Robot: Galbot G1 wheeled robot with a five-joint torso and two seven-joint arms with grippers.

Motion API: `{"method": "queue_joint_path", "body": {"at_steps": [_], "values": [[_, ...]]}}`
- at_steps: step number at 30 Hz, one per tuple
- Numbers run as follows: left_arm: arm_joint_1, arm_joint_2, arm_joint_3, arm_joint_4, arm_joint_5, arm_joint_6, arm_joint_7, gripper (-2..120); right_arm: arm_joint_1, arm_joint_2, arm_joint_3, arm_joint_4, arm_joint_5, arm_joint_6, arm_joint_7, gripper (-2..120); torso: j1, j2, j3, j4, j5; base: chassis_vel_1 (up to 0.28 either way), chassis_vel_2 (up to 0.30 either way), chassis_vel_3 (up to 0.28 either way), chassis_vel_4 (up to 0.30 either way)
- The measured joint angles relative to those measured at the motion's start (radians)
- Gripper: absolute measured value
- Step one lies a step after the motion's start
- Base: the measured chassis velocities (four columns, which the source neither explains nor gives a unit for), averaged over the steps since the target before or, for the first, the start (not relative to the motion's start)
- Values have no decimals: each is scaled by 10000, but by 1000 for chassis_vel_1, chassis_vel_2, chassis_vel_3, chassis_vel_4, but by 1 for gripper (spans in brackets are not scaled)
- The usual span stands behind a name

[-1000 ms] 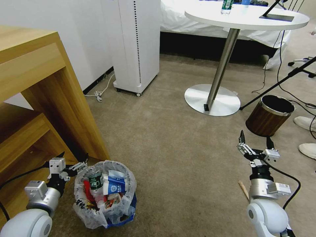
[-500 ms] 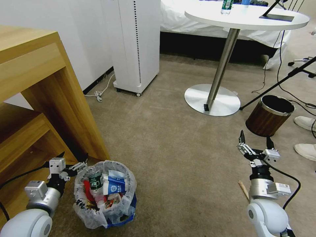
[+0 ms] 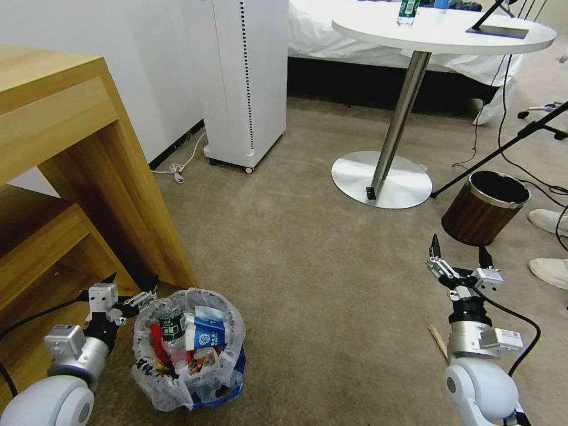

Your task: Pick up the trash bin and place the garbage on the floor into it.

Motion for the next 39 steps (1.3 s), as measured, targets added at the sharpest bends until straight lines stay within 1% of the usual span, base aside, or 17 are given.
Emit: {"method": "queue_joint_path", "body": {"at_steps": [39], "values": [[0, 1, 0, 0, 0, 0, 0, 100, 0, 0, 0, 0, 0, 0, 0, 100, 1, 0, 0, 0, 0, 0, 0, 0, 0]]}}
